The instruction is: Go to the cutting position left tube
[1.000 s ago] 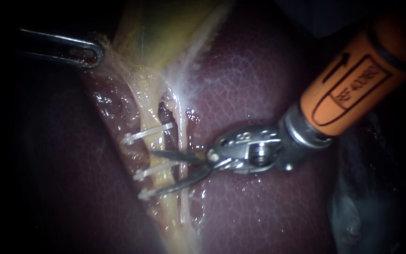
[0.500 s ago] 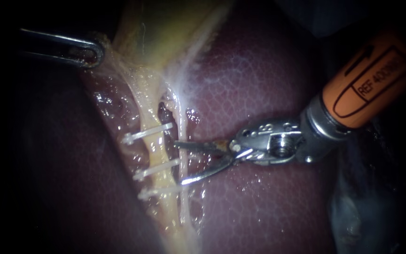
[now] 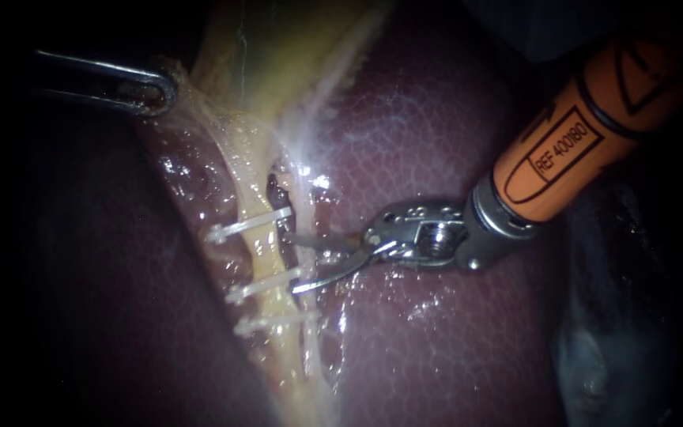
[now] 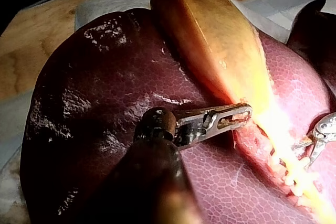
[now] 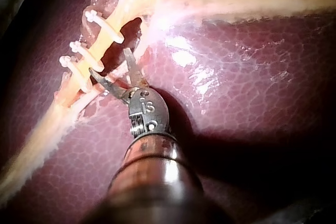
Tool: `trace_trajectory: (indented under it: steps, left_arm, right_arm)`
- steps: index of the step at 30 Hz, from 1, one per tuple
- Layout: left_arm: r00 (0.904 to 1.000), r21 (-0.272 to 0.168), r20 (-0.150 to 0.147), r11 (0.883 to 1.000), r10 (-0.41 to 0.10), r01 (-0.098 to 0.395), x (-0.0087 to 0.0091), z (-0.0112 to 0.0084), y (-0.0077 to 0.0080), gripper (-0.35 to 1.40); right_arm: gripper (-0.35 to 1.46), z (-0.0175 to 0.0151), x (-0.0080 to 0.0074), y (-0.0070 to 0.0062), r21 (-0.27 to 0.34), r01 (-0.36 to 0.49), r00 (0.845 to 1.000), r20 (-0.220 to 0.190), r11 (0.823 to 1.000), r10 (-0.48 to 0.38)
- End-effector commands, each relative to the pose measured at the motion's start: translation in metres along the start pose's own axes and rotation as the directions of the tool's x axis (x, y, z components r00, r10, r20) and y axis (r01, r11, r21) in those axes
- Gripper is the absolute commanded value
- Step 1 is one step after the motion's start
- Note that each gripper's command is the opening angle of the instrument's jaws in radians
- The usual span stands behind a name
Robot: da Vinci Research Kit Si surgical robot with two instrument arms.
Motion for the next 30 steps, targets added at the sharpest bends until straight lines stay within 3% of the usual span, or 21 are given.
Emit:
trace_trajectory:
  steps: [1,9,16,30]
  left_arm:
    - [1.0,0.0,0.0,1.0,0.0,0.0,0.0,0.0,0.0,-0.35]
    - [1.0,0.0,0.0,1.0,0.001,-0.001,0.0,0.0,0.0001,-0.35]
    - [1.0,0.0,0.0,1.0,0.001,-0.001,0.0001,0.0,0.0001,-0.35]
    - [1.0,0.0,0.0,1.0,0.001,-0.001,0.0,0.0001,0.0001,-0.35]
  right_arm:
    - [1.22,0.0,0.0,0.0,0.01,-0.005,1.0,-0.01,1.0,0.005]
    - [1.22,0.0008,0.0007,-0.0008,0.12,-0.036,0.996,-0.08,0.992,0.046]
    - [1.19,0.0019,0.0018,-0.0014,0.206,-0.052,0.992,-0.1,0.977,0.074]
    - [1.19,0.0052,0.0043,-0.0009,0.26,-0.043,0.984,-0.157,0.965,0.086]
